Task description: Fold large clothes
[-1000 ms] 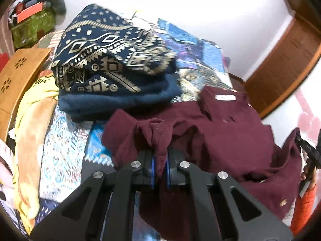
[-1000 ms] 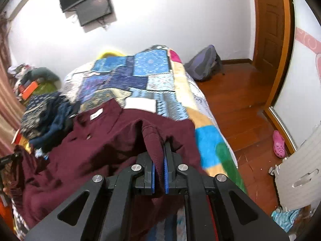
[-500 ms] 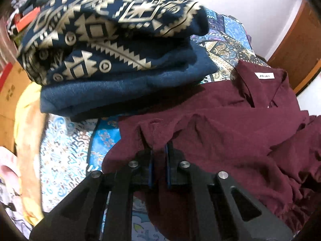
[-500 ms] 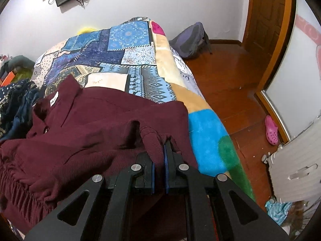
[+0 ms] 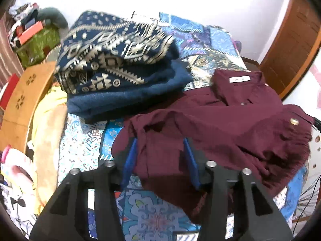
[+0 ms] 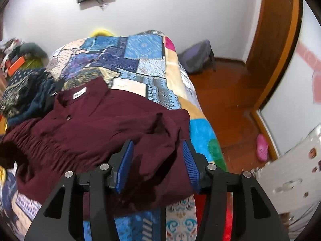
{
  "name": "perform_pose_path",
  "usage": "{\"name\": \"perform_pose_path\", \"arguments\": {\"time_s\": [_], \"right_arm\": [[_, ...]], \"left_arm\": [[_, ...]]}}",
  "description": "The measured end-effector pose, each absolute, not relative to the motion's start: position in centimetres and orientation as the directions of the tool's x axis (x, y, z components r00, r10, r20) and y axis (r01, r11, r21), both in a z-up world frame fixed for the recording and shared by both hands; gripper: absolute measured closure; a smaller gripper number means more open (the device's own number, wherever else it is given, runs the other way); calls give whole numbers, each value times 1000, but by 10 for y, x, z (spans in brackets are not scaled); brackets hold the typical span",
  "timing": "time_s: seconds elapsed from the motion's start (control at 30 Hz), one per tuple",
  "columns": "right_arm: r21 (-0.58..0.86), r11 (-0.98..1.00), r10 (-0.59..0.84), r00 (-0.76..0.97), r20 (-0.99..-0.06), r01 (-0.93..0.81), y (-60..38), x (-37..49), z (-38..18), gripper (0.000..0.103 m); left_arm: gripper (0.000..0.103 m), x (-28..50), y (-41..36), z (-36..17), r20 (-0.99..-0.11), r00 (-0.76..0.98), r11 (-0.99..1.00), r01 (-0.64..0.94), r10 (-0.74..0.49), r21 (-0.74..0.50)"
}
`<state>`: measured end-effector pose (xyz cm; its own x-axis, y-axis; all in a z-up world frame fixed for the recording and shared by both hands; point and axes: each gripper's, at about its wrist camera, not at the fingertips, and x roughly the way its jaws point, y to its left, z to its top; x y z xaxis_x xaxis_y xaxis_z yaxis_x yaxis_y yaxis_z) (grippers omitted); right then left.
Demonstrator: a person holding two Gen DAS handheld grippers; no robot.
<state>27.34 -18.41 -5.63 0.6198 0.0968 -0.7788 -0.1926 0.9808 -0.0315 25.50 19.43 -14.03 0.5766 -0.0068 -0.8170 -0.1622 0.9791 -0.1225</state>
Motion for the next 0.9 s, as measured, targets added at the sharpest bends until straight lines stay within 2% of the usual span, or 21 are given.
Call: {"name": "perform_pose_path", "arguments": {"time_s": [0.2, 0.47, 0.53, 0.6, 0.9], "right_arm": [[-33, 969, 136, 642, -754, -244, -174, 250, -42, 53], [-56, 955, 149, 633, -760, -292, -163, 226, -49, 51], [-63, 953, 143, 625, -767, -295, -162, 223, -53, 51], [-61, 952, 142, 611, -779, -299, -160, 223, -59, 51], [-40, 952, 139, 546, -826, -304, -151, 231, -85, 51]], "left_arm": [[33, 230, 173, -117, -780, 626, 992, -112, 21, -63], [31, 199, 159, -121, -791, 611, 993, -84, -10, -77], [27, 193, 158, -123, -794, 608, 995, -78, -7, -69], [19, 189, 158, -128, -800, 600, 995, -79, 2, -57], [19, 193, 154, -166, -855, 518, 994, -67, -38, -85]]}}
